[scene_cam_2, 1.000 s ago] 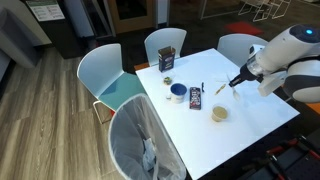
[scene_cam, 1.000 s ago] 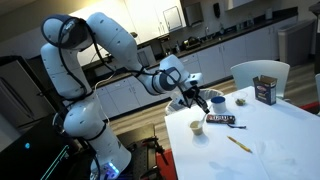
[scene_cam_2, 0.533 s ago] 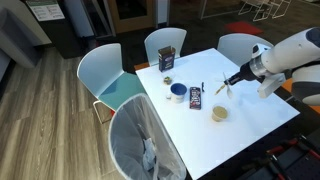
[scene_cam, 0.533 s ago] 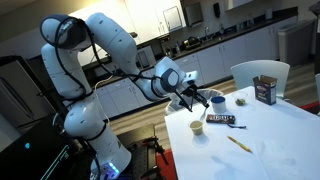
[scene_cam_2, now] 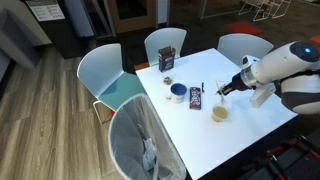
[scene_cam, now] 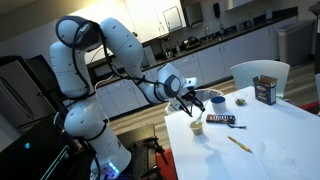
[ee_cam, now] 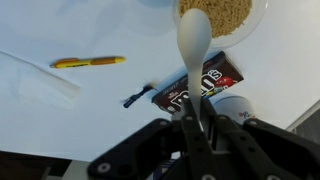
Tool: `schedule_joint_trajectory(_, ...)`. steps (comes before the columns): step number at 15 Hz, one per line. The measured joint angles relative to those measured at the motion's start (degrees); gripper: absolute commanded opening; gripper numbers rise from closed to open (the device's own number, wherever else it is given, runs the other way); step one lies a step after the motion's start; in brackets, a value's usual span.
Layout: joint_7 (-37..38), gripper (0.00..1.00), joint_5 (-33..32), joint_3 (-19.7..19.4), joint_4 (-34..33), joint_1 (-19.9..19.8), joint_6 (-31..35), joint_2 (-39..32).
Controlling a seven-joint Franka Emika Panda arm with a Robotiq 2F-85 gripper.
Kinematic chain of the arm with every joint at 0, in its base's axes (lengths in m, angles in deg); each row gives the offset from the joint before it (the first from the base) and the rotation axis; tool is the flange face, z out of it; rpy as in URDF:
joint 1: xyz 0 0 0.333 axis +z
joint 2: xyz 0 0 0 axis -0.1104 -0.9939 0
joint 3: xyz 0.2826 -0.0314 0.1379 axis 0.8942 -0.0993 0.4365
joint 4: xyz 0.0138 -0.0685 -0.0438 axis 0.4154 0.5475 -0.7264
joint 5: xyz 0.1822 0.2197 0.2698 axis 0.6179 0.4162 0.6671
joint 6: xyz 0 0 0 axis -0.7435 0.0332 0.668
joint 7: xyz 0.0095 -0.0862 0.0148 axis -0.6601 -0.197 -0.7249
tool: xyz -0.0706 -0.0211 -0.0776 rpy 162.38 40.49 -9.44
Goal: Scoop out one spoonful of contents and put it on the table
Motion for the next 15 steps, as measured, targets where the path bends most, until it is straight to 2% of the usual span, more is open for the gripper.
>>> schedule_joint_trajectory(3, 0.00, 0.03, -0.01, -0.25, 0.00, 0.02, 0.36, -0.04)
schedule_joint_trajectory(9, -0.06, 0.03, -0.19, -3.97, -0.51, 1.58, 7.77, -0.09)
schedule_joint_trajectory(15, -0.07, 0.03, -0.10, -3.79, -1.04, 2.67, 9.32, -3.05)
